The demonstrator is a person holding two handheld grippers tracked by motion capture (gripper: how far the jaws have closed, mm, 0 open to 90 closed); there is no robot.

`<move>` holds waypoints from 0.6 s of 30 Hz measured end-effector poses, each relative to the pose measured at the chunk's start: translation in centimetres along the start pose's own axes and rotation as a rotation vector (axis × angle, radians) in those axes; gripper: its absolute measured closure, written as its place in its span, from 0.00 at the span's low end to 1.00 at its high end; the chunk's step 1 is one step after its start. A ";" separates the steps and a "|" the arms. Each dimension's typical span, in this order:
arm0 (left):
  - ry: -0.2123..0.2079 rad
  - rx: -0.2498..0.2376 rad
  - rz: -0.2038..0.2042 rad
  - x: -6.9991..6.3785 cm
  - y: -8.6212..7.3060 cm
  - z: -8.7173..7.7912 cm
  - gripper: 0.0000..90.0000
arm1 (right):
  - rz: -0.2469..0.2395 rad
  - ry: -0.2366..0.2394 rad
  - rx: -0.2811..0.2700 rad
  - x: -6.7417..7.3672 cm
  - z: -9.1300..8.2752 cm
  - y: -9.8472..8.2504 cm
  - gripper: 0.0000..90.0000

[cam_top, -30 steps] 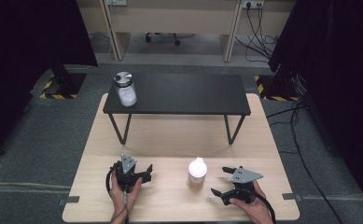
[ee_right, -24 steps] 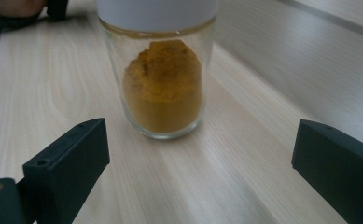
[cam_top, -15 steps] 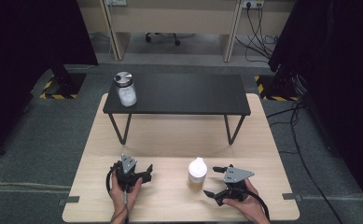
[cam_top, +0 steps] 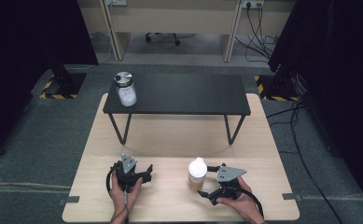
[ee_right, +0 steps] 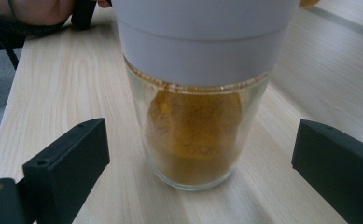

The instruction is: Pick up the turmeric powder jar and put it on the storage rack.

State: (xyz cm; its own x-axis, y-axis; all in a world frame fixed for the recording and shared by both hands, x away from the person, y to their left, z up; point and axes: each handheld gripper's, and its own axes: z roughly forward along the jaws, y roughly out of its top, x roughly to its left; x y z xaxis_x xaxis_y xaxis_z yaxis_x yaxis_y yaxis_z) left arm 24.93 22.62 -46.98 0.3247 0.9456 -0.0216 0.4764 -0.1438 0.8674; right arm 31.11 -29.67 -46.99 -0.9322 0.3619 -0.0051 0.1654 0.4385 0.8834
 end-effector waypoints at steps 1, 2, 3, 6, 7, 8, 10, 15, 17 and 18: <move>0.000 0.001 0.001 0.0 0.0 0.0 0.04 | -0.004 0.005 -0.002 -0.1 0.2 0.1 0.05; 0.001 0.000 0.001 0.0 0.0 0.0 0.04 | -0.004 0.010 -0.003 -0.1 0.3 0.1 0.05; 0.000 -0.001 0.001 0.0 0.0 0.0 0.04 | -0.002 0.013 -0.003 -0.1 0.4 0.2 0.05; -0.001 -0.002 -0.001 0.0 0.0 0.0 0.04 | -0.003 0.023 -0.010 -0.3 0.9 0.3 0.06; -0.001 -0.002 -0.001 0.0 0.0 0.0 0.04 | 0.001 0.027 -0.016 -0.3 1.0 0.3 0.06; -0.001 -0.002 0.000 0.0 0.0 0.0 0.04 | 0.004 0.031 -0.020 -0.4 1.1 0.3 0.07; -0.001 -0.002 0.000 0.0 0.0 0.0 0.04 | 0.011 0.038 -0.027 -0.6 1.3 0.3 0.08; 0.000 -0.003 0.001 0.0 -0.1 0.0 0.04 | 0.026 0.057 -0.051 -1.1 1.7 0.2 0.14; 0.000 -0.002 0.002 0.0 0.0 0.0 0.04 | 0.025 0.062 -0.057 -1.2 1.8 0.1 0.19; 0.000 -0.002 0.002 0.0 0.0 0.0 0.04 | 0.023 0.064 -0.059 -1.2 1.8 0.1 0.22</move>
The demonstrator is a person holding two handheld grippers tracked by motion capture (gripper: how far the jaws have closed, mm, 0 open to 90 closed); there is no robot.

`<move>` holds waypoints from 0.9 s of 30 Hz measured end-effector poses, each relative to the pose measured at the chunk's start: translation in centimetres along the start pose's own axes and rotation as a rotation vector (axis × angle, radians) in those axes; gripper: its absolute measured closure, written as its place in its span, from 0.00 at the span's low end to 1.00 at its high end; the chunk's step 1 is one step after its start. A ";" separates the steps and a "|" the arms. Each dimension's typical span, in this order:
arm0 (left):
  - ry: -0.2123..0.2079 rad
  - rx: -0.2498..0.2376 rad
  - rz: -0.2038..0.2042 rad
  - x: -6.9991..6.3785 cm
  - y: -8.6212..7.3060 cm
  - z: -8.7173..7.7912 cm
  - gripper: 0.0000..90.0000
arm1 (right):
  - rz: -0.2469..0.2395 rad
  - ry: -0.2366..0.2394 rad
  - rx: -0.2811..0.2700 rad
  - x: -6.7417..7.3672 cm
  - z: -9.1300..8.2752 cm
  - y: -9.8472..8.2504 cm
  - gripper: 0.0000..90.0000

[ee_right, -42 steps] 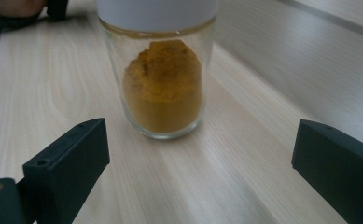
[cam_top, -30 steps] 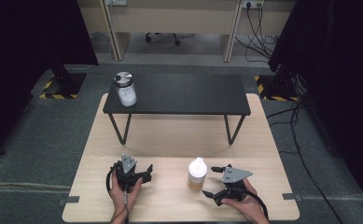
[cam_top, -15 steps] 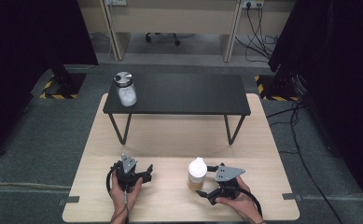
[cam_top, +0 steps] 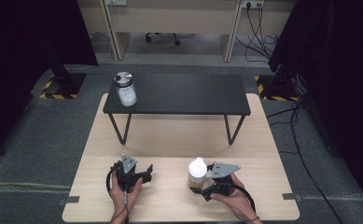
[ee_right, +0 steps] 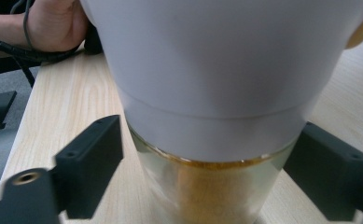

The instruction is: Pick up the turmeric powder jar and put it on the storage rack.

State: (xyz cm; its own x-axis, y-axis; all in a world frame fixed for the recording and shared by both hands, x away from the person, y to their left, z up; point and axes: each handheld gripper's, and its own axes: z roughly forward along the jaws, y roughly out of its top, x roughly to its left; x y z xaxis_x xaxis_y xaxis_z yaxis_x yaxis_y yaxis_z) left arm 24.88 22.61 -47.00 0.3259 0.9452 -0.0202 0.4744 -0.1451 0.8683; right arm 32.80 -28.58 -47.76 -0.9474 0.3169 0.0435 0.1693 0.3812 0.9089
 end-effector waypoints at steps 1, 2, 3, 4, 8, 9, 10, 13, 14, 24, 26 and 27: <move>0.000 0.000 -0.001 0.0 0.0 0.0 0.04 | -0.003 0.005 0.000 -0.1 0.0 0.0 0.25; 0.000 0.000 -0.001 0.0 0.0 0.0 0.04 | -0.007 0.003 -0.002 0.0 0.0 0.0 0.26; 0.001 -0.001 -0.001 0.0 0.0 0.0 0.04 | -0.006 -0.002 -0.002 0.1 0.0 0.0 0.29; 0.001 -0.001 0.000 0.0 0.0 0.0 0.04 | -0.004 -0.009 -0.006 0.2 0.0 -0.1 0.33; 0.000 -0.001 0.000 0.0 0.0 0.0 0.04 | -0.011 -0.013 -0.008 0.3 0.0 -0.1 0.34; 0.001 -0.001 -0.001 0.0 0.0 0.0 0.04 | -0.011 -0.013 -0.008 0.3 0.0 -0.1 0.34; 0.001 -0.001 -0.001 0.0 0.0 0.0 0.04 | -0.011 -0.013 -0.008 0.3 0.0 -0.1 0.34; 0.000 -0.001 -0.001 0.0 0.0 0.0 0.04 | -0.008 -0.011 -0.009 0.2 -0.1 -0.1 0.34; 0.001 -0.001 -0.001 0.0 0.0 0.0 0.04 | -0.008 -0.011 -0.009 0.2 -0.1 -0.1 0.34; 0.001 -0.001 0.001 0.0 0.0 0.0 0.04 | -0.004 -0.008 -0.010 0.1 -0.1 -0.2 0.34; 0.001 -0.001 0.002 0.0 0.0 0.0 0.04 | -0.004 -0.009 -0.011 0.2 -0.1 -0.2 0.34; 0.002 -0.002 0.002 0.0 0.0 0.0 0.04 | -0.004 -0.010 -0.011 0.2 -0.1 -0.2 0.34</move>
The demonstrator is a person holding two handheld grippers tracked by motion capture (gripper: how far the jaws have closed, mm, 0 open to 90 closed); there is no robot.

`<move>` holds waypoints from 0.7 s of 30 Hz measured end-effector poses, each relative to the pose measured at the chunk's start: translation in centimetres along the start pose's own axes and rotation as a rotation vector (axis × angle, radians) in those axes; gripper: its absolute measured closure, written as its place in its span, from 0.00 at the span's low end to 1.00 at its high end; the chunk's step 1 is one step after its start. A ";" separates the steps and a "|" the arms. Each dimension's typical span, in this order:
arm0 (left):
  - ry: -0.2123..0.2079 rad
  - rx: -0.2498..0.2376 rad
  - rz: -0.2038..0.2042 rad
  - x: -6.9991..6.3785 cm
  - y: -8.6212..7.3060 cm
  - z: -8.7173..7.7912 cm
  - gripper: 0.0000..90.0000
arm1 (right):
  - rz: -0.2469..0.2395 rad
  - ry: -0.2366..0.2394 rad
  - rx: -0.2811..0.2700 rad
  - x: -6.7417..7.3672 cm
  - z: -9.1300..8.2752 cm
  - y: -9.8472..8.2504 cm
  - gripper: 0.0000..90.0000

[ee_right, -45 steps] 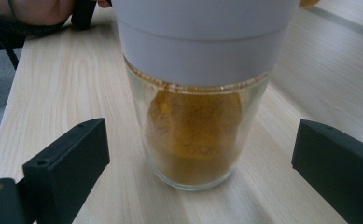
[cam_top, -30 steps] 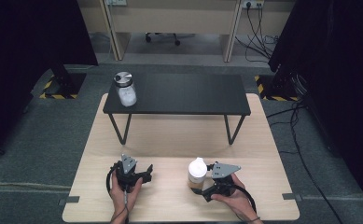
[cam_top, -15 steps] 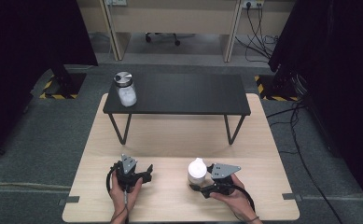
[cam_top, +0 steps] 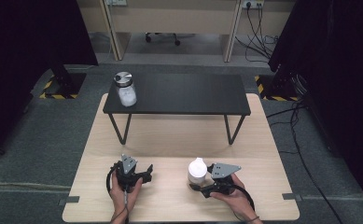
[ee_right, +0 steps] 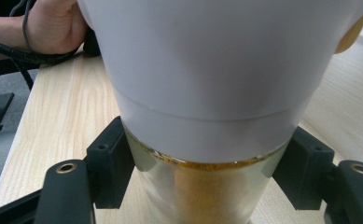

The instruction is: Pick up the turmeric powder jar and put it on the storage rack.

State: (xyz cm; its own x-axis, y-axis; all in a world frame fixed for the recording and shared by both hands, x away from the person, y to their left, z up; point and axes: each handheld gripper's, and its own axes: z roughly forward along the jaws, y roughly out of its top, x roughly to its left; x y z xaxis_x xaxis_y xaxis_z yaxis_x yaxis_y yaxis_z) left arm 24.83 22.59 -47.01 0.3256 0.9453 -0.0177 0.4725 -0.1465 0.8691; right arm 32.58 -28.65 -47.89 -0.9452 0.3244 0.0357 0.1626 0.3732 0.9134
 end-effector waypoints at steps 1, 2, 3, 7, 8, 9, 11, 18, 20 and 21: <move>-0.001 0.000 -0.001 0.0 0.0 0.0 0.04 | 0.000 -0.002 0.000 0.1 0.0 0.0 0.34; -0.002 0.001 -0.001 0.0 0.0 0.0 0.04 | -0.003 -0.006 0.000 0.2 0.0 0.0 0.34; -0.002 0.001 0.000 0.0 0.0 0.0 0.04 | -0.007 -0.007 0.000 0.2 0.0 0.0 0.34; -0.003 0.000 -0.001 0.0 0.0 0.0 0.04 | -0.006 -0.012 -0.004 0.3 0.0 -0.1 0.34; -0.003 0.000 -0.001 0.0 0.0 0.0 0.04 | 0.004 -0.013 -0.009 0.3 -0.1 -0.1 0.34; -0.004 0.001 -0.001 0.1 0.0 0.0 0.04 | 0.016 -0.017 -0.013 0.3 -0.2 -0.1 0.34; -0.005 0.001 0.000 0.1 0.0 0.0 0.04 | 0.035 -0.026 -0.024 0.4 -0.5 0.0 0.34; -0.004 -0.002 -0.001 0.0 0.0 0.0 0.04 | 0.049 -0.108 -0.072 1.5 -2.4 2.0 0.34; -0.006 -0.003 -0.003 0.1 0.0 0.0 0.04 | 0.053 -0.127 -0.078 1.6 -2.8 2.4 0.34; -0.006 -0.003 -0.005 0.1 0.0 0.0 0.05 | 0.050 -0.137 -0.080 1.7 -3.0 2.5 0.34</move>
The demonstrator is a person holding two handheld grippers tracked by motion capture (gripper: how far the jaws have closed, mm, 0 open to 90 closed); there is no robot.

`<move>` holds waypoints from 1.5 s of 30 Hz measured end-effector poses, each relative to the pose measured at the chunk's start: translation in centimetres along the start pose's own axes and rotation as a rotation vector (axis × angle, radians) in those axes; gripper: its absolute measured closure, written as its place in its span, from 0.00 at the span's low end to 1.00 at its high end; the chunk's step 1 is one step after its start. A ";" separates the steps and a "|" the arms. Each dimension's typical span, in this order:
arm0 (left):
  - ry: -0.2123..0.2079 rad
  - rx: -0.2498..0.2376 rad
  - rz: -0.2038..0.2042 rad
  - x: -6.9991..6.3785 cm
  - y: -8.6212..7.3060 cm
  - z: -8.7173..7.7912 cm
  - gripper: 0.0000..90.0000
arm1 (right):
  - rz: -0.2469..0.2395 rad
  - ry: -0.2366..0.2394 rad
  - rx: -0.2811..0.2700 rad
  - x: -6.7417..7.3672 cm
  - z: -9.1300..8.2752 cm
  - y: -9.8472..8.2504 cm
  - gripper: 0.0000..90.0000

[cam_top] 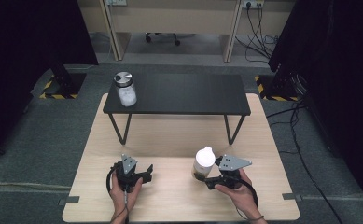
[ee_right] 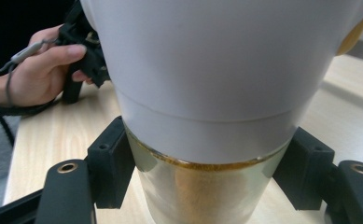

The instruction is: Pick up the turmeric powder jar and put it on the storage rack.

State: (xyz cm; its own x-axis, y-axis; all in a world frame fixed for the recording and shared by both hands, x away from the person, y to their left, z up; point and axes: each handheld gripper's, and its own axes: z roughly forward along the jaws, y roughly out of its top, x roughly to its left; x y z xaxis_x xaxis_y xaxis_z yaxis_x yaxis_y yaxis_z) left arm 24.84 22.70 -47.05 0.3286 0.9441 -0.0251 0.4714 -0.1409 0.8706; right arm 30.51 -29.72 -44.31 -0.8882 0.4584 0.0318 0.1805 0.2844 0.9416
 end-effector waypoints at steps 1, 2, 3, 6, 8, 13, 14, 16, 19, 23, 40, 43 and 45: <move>0.000 0.000 -0.001 0.0 0.0 0.0 0.05 | 0.000 -0.005 -0.001 0.0 -0.1 0.0 0.34; 0.000 0.000 0.000 0.0 0.0 0.0 0.05 | 0.003 -0.010 -0.002 0.0 -0.2 0.0 0.34; 0.000 0.000 0.000 0.0 0.0 0.0 0.05 | 0.004 -0.013 0.000 0.0 -0.3 0.0 0.34; 0.001 0.000 0.001 0.0 0.0 0.0 0.05 | 0.009 -0.024 0.009 0.1 -0.3 0.0 0.34; 0.001 0.000 0.001 0.0 0.0 0.0 0.05 | 0.007 -0.033 0.018 0.3 -0.3 0.1 0.34; 0.002 0.002 0.002 0.0 0.0 0.0 0.04 | 0.009 -0.066 0.025 0.9 -0.5 0.9 0.34; 0.002 0.002 0.002 0.0 0.0 0.0 0.04 | 0.015 -0.082 0.026 1.1 -0.6 1.3 0.34; 0.001 0.000 0.003 0.0 0.0 0.0 0.04 | 0.021 -0.126 0.026 1.8 -0.8 2.3 0.34; 0.001 0.002 0.004 0.0 0.0 0.0 0.04 | 0.026 -0.162 0.009 2.2 -1.1 3.7 0.34; 0.001 0.000 0.001 0.0 0.0 0.0 0.04 | 0.027 -0.180 -0.011 2.1 -1.3 5.2 0.34; 0.002 0.000 0.004 -0.1 0.0 0.1 0.04 | 0.037 -0.205 -0.008 1.9 -1.3 8.2 0.34; 0.002 0.000 0.004 -0.1 0.0 0.1 0.04 | 0.041 -0.228 -0.003 2.0 -1.4 9.3 0.34; 0.001 0.000 0.005 -0.1 0.0 0.1 0.04 | 0.045 -0.241 -0.010 2.0 -1.4 9.8 0.34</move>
State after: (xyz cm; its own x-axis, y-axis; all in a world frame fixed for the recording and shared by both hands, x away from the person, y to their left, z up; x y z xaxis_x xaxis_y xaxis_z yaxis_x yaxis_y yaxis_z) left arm 24.88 22.62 -47.05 0.3297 0.9439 -0.0205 0.4700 -0.1453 0.8706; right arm 29.94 -27.21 -34.54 -0.7523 0.6587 -0.0063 0.2121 0.2514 0.9444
